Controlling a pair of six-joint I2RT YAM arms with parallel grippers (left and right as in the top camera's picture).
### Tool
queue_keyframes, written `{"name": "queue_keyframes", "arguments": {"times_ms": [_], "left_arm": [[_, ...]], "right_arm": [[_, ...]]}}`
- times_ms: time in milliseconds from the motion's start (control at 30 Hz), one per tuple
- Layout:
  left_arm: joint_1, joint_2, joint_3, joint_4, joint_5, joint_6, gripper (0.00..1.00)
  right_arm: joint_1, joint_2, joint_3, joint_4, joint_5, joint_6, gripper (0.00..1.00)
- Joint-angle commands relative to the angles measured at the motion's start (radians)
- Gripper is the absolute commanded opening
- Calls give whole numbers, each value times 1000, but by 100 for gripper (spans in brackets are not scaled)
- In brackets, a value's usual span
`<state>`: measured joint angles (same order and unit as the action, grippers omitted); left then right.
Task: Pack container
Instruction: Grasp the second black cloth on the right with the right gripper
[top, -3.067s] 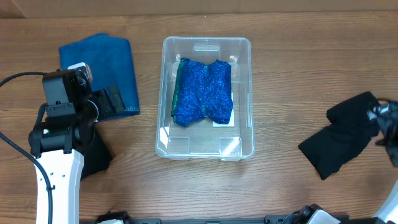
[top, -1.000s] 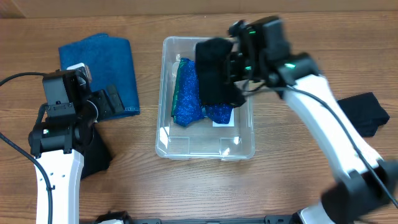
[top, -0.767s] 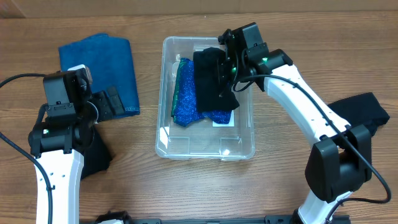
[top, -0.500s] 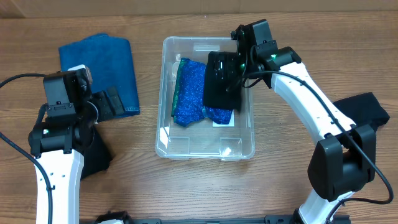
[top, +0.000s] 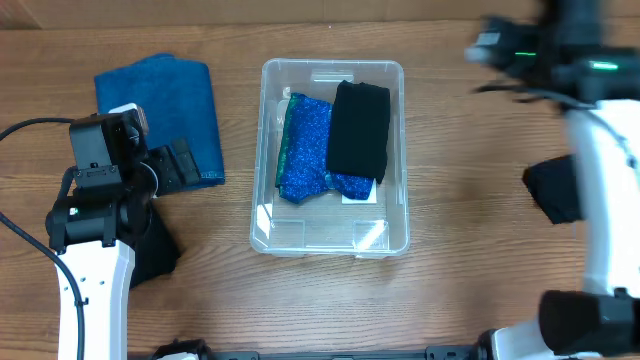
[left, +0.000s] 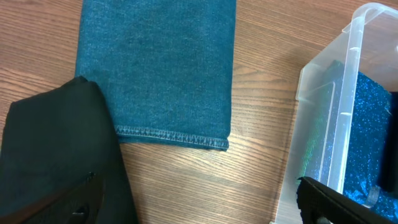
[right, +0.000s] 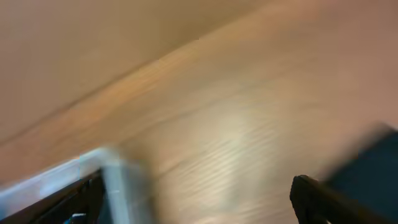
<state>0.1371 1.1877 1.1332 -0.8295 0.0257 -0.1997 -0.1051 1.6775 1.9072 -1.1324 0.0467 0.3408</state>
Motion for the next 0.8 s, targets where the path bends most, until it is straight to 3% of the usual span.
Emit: {"name": "queue_keyframes", "arguments": {"times_ms": [0, 167, 333, 500, 767], "left_arm": [[-6, 2, 21, 6, -7, 13, 100], [-6, 2, 21, 31, -7, 13, 100], [-6, 2, 21, 45, -7, 12, 100], [-6, 2, 21, 47, -7, 12, 100], [-6, 2, 21, 41, -6, 12, 100]], "right_arm": [[-217, 5, -6, -96, -100, 71, 100], [-532, 23, -165, -121, -209, 79, 100], [-718, 45, -420, 30, -325, -37, 100], [-777, 90, -643, 253, -391, -133, 100], [-775, 212, -673, 405, -394, -159, 100]]}}
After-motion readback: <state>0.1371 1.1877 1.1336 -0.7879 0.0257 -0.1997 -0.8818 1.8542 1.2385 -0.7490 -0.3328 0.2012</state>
